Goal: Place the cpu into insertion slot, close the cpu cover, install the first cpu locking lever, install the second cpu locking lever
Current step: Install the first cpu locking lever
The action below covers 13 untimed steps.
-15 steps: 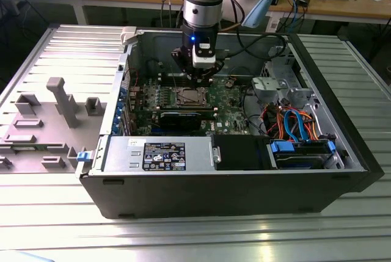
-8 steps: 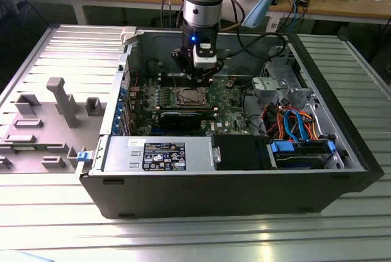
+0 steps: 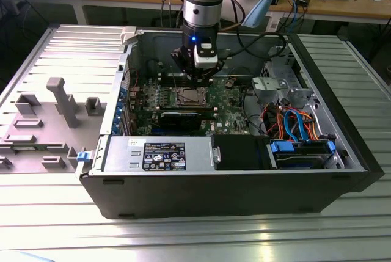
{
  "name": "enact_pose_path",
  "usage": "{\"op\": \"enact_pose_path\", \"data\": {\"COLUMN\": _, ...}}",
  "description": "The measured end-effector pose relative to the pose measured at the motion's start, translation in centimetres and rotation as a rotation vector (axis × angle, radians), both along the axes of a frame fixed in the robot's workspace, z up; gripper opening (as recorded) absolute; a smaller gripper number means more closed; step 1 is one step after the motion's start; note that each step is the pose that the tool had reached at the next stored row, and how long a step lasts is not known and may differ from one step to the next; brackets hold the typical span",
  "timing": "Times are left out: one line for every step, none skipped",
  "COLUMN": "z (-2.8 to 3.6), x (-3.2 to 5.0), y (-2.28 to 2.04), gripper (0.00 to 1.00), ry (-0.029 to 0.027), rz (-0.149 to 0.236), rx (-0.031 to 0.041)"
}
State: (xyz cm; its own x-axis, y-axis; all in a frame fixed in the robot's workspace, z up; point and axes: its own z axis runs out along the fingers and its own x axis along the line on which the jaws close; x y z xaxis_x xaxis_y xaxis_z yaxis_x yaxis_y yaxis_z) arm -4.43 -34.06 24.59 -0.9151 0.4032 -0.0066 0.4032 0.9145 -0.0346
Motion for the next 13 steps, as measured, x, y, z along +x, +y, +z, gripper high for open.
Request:
{"op": "enact_pose_path", "data": {"z": 0.00, "x": 0.00, "y": 0.00, "gripper": 0.11, "ry": 0.0000, "rz": 0.002, "rx": 0.0000}}
{"op": "enact_pose_path", "data": {"z": 0.00, "x": 0.00, "y": 0.00, "gripper": 0.11, "ry": 0.0000, "rz": 0.005, "rx": 0.0000}}
{"op": "enact_pose_path", "data": {"z": 0.00, "x": 0.00, "y": 0.00, "gripper": 0.11, "ry": 0.0000, "rz": 0.008, "rx": 0.0000}}
{"op": "enact_pose_path", "data": {"z": 0.00, "x": 0.00, "y": 0.00, "gripper": 0.11, "ry": 0.0000, "rz": 0.010, "rx": 0.0001}}
{"op": "enact_pose_path", "data": {"z": 0.00, "x": 0.00, "y": 0.00, "gripper": 0.11, "ry": 0.0000, "rz": 0.012, "rx": 0.0000}}
{"op": "enact_pose_path", "data": {"z": 0.00, "x": 0.00, "y": 0.00, "gripper": 0.11, "ry": 0.0000, "rz": 0.015, "rx": 0.0001}}
{"op": "enact_pose_path", "data": {"z": 0.00, "x": 0.00, "y": 0.00, "gripper": 0.11, "ry": 0.0000, "rz": 0.017, "rx": 0.0001}}
{"op": "enact_pose_path", "data": {"z": 0.00, "x": 0.00, "y": 0.00, "gripper": 0.11, "ry": 0.0000, "rz": 0.020, "rx": 0.0000}}
{"op": "enact_pose_path", "data": {"z": 0.00, "x": 0.00, "y": 0.00, "gripper": 0.11, "ry": 0.0000, "rz": 0.022, "rx": 0.0000}}
{"op": "enact_pose_path", "data": {"z": 0.00, "x": 0.00, "y": 0.00, "gripper": 0.11, "ry": 0.0000, "rz": 0.026, "rx": 0.0000}}
{"op": "enact_pose_path", "data": {"z": 0.00, "x": 0.00, "y": 0.00, "gripper": 0.11, "ry": 0.0000, "rz": 0.028, "rx": 0.0000}}
{"op": "enact_pose_path", "data": {"z": 0.00, "x": 0.00, "y": 0.00, "gripper": 0.11, "ry": 0.0000, "rz": 0.031, "rx": 0.0001}}
{"op": "enact_pose_path", "data": {"z": 0.00, "x": 0.00, "y": 0.00, "gripper": 0.11, "ry": 0.0000, "rz": 0.035, "rx": 0.0000}}
